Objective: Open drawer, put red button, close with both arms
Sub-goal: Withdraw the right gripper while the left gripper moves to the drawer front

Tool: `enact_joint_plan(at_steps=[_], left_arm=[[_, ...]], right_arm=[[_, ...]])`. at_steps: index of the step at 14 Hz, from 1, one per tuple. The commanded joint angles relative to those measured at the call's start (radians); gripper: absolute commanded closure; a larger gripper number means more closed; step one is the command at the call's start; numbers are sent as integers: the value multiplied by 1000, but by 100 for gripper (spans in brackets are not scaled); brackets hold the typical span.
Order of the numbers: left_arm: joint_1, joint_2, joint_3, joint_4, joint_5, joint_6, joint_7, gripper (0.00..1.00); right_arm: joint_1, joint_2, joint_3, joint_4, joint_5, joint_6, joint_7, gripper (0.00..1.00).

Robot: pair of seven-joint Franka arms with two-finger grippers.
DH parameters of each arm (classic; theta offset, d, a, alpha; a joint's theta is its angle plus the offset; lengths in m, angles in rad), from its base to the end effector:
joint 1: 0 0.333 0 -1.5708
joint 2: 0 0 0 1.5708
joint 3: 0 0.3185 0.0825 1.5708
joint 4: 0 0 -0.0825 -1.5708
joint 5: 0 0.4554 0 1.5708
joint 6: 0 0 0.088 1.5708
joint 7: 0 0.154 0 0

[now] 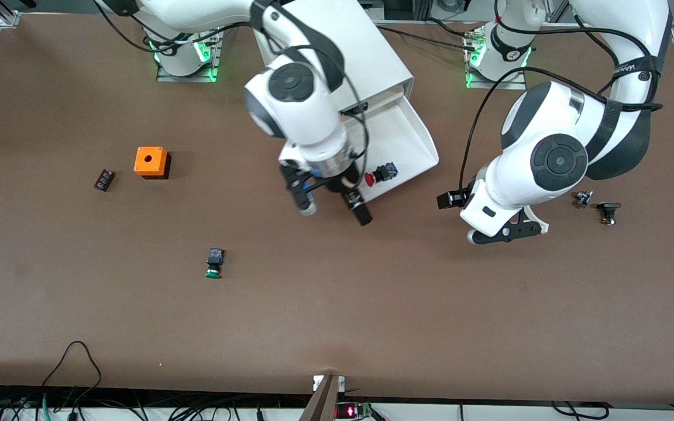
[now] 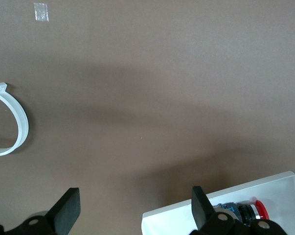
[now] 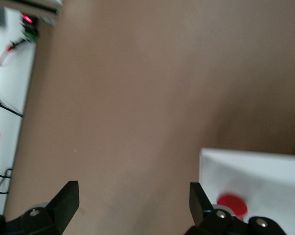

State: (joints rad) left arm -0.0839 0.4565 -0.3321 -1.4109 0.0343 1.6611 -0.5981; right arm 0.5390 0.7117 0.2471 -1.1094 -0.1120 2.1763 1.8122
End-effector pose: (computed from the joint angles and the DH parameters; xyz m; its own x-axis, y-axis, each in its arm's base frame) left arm 0.6790 -0.2625 0.3744 0.9586 0.1899 -0.2121 0.1921 -0.9813 -0.0103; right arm 0.6592 0.5643 0.3853 0.4983 -0.8561 -0.1370 -0.8351 -0.4315 -0.3412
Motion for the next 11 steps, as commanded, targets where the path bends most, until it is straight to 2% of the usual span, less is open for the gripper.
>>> enact_joint_plan(at_steps=[1,3,6,7,8,11], left_arm=[[4,-22,-4,-37,18,41,-31,0],[1,-25,-4,-104,19,162,-119,0],[-17,-28,-4,-300,33,498,-345,0],[-30,-35,-5,-360,33,572,-371,0],[-52,-32,-5,-388,33,609,-377,0],[-92,2,-8,-408,32,615,-400,0]], right_arm=[[-83,-52,14,-58,8,-6,-182,0],[-154,-102,14,-122,20,-6,-317,0],[-247,-153,14,-191,78,-18,-512,0],[-281,-178,14,-231,87,-18,-575,0],[-316,-207,14,-275,97,-13,-662,0],[-433,-277,14,-366,162,-27,-932,0]])
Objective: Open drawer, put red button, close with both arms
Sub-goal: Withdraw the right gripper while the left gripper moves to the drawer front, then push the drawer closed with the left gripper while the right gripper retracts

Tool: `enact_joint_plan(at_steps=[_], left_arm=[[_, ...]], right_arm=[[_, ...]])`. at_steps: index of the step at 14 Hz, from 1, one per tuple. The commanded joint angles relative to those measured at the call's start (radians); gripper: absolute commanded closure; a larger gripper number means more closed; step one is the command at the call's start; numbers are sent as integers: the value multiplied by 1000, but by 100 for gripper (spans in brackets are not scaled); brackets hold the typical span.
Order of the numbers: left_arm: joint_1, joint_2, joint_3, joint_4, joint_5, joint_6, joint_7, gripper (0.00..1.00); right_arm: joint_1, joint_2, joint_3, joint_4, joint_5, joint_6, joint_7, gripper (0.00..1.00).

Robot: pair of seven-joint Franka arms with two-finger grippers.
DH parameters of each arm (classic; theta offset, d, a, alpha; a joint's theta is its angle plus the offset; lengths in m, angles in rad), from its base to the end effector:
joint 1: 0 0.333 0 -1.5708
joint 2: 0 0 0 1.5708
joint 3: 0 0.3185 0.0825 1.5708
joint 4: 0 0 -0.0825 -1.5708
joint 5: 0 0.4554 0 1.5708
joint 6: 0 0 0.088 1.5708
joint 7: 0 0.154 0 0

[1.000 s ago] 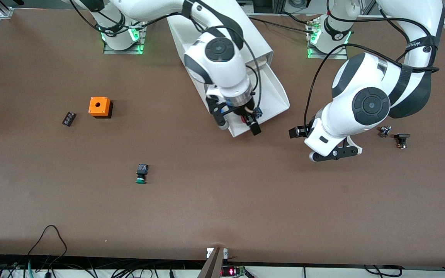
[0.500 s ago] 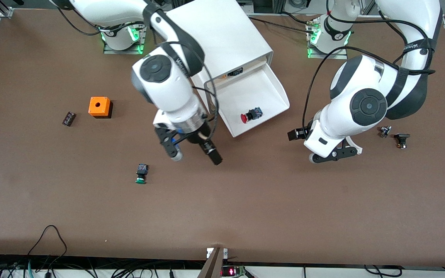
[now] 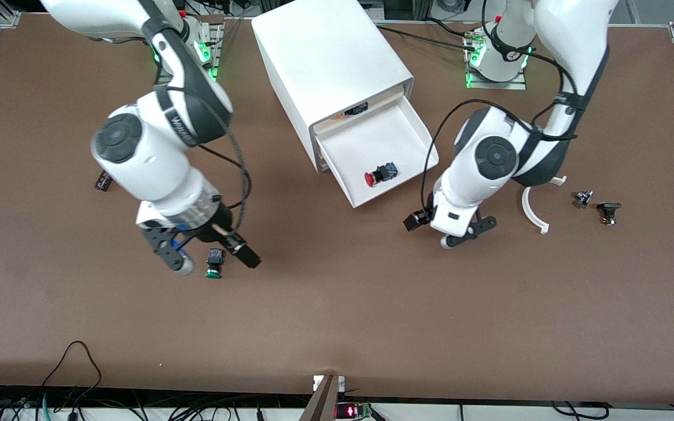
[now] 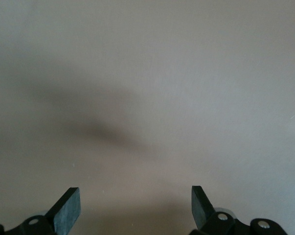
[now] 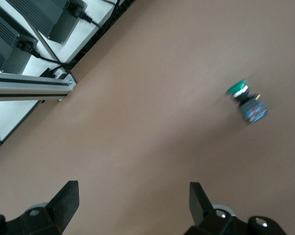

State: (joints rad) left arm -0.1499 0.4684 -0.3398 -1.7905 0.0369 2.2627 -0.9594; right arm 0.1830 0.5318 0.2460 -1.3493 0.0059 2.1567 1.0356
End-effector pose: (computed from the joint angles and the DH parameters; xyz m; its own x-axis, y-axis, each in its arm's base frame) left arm 0.6337 -0.3272 0.2184 0.8845 0.4593 -0.0824 0.4657 -0.8799 0.0944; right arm 0.7567 0.3091 0.3914 0.7863 -0.6169 0.0329 -0.5791 -0.7546 -0.3086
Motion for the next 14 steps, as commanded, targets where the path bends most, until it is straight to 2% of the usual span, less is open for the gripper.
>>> enact_joint_plan(at_steps=[1,5,8,11,14], left_arm=[[-51,-10,-4,-39,29,12,-65,0],[-125,-8,-10,-78,28,-2,-130,0],[-158,-4,-33,-86,17,-29,-133,0],[-155,-5,-83,-84,15,-66,-139,0],[-161,-1,-126,-86,-46,-94,-142,0]], right_arm=[[-107,-127,15,-166,46,-26,-233,0],[-206,-236,7,-286,46,-84,-558,0],[-217,-285,-45,-304,42,-161,-741,0],[-217,-322,-105,-304,33,-228,-865,0],[-217,-348,-111,-301,-39,-288,-885,0]])
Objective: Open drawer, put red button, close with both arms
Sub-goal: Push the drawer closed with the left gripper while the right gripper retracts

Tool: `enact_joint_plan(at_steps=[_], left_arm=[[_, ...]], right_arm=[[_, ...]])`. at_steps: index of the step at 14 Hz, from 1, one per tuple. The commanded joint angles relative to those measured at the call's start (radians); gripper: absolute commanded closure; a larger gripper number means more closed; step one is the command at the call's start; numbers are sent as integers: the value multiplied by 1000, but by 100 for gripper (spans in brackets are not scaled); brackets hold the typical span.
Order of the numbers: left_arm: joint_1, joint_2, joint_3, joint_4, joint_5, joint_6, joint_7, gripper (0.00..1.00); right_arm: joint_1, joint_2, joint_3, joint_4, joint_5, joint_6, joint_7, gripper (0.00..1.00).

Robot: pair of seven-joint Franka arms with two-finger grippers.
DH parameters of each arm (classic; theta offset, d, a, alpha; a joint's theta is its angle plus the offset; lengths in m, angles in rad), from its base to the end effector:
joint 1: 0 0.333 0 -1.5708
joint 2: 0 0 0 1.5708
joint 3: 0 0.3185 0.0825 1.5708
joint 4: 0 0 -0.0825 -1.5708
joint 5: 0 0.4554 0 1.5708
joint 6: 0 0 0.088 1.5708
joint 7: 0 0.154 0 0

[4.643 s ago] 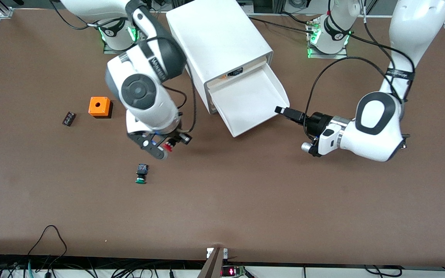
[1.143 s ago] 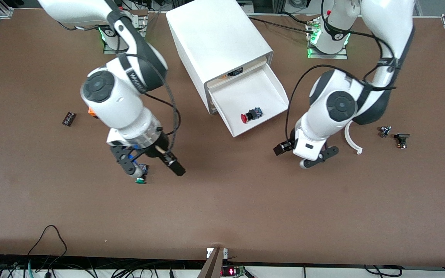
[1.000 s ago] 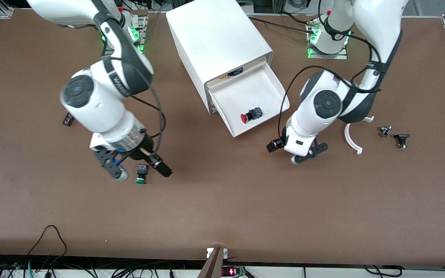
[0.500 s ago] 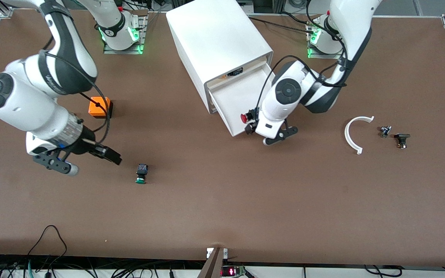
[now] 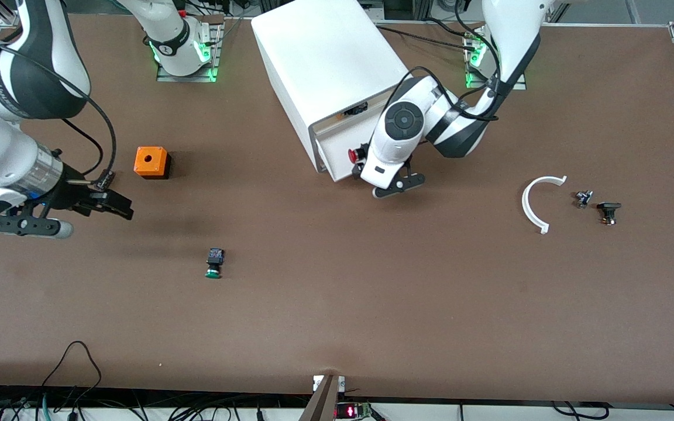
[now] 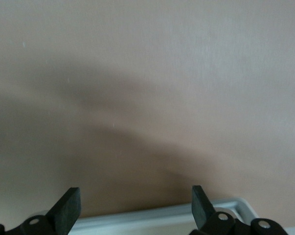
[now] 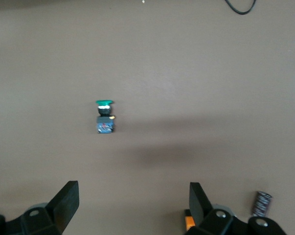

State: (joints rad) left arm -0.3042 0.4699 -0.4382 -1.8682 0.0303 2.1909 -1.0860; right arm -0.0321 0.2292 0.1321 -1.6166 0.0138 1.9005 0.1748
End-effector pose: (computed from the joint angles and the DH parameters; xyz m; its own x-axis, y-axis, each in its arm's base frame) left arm 0.4982 -0.4542 0.1861 0.9181 0.3433 -0.1982 0.3480 -0.9374 -0.0119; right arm 0.7063 0.0671 0.4326 0.9953 -0.0842 0.0480 -0.0817 -0.9953 -0.0524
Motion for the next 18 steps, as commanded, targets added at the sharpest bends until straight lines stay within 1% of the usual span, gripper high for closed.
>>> enact_joint_plan(at_steps=[1,3,5,7,8,10,12,15,17,18], left_arm=[[-7,-2,-39,-9,-61,-31,-15,0],[-6,-4,-63,-6,-69,-75,-20,0],[-6,-4,-74,-6,-78,-101,-20,0],[-10,-1,-76,-5,-142,-102,-15,0],[-10,6,-79,-3,-156,-102,-8,0],[-10,15,-89,-3,-156,-102,-8,0],[-15,18,-91,-2,-156,-102,-8,0],[-16,18,-91,1,-156,-102,-8,0],[-3,12,-91,4,-155,-103,3,0],[6,10,-90,29,-144,-109,3,0]], right_arm=[[-2,-56,3,-34,-64,-56,-24,0],[-2,-71,3,-25,-67,-105,-41,0],[-2,-91,0,-25,-67,-119,-86,0],[-2,-103,-3,-22,-67,-144,-81,0],[-2,-105,-3,-17,-63,-146,-71,0],[-2,-102,-8,0,-51,-152,-71,0],[-2,-103,-31,6,-35,-155,-66,0],[-3,-106,-32,9,-9,-161,-26,0],[-2,-123,-16,36,-11,-210,-18,0],[0,-123,-17,47,-12,-245,-15,0]])
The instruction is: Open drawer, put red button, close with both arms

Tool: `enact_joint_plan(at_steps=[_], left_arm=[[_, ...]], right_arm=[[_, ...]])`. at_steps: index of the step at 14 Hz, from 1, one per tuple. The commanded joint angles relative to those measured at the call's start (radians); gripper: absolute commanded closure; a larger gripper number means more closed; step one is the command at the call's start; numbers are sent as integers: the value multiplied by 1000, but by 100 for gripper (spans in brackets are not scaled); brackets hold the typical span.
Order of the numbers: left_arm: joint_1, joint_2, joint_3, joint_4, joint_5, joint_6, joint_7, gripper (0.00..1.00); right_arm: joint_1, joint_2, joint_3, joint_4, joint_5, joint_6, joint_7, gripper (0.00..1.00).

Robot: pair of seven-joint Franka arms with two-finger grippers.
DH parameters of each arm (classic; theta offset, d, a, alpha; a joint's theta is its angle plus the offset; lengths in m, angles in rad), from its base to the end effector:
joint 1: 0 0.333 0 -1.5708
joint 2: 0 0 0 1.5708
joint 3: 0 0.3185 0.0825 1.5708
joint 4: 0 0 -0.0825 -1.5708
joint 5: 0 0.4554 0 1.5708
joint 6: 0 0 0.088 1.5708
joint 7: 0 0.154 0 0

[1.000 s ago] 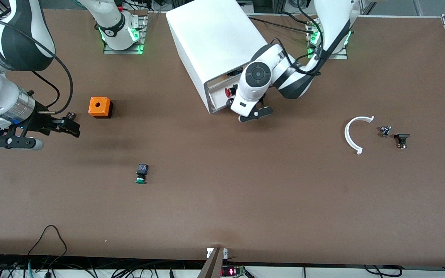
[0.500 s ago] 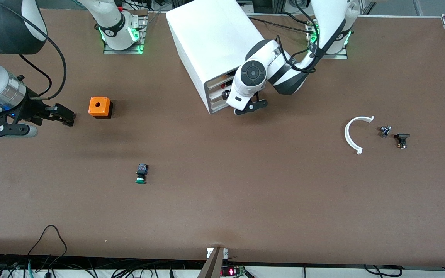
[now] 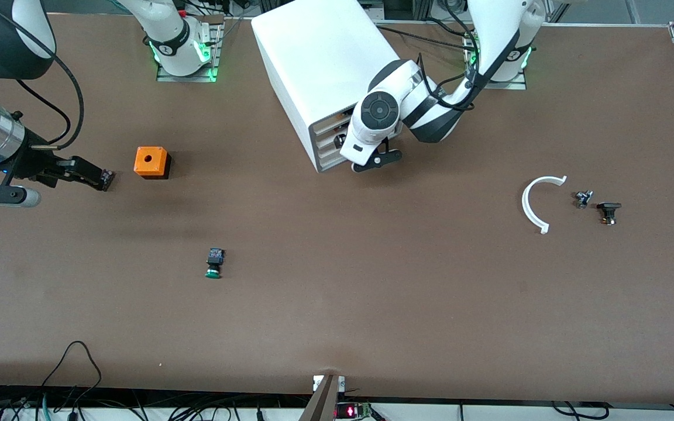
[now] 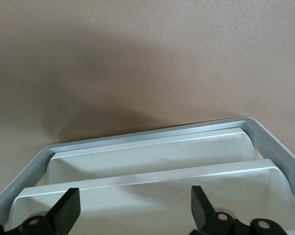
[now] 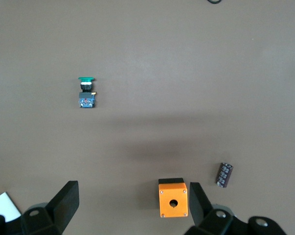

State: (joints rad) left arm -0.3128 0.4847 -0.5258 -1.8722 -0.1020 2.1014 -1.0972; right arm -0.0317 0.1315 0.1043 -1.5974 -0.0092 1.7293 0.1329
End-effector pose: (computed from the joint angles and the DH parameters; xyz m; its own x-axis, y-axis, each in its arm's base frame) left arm 0.4328 -0.4977 0.1853 0.8722 0.3241 -0.3664 0.3321 -0.9423 -0.0430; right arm 0.6727 0.0448 0.4942 0.9982 -0.0597 0.0005 -0.0597 -0.9982 -0.0047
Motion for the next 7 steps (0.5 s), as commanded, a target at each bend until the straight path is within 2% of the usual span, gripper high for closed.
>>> enact_joint_plan(at_steps=[1,7], left_arm=[[27,-6,3,68,-5,-50,25,0],[204,-20,10,327,76,-401,296,0]], right_arm=[[-2,-24,9,49,11,-82,17,0],[3,-18,9,108,-5,-99,19,0]])
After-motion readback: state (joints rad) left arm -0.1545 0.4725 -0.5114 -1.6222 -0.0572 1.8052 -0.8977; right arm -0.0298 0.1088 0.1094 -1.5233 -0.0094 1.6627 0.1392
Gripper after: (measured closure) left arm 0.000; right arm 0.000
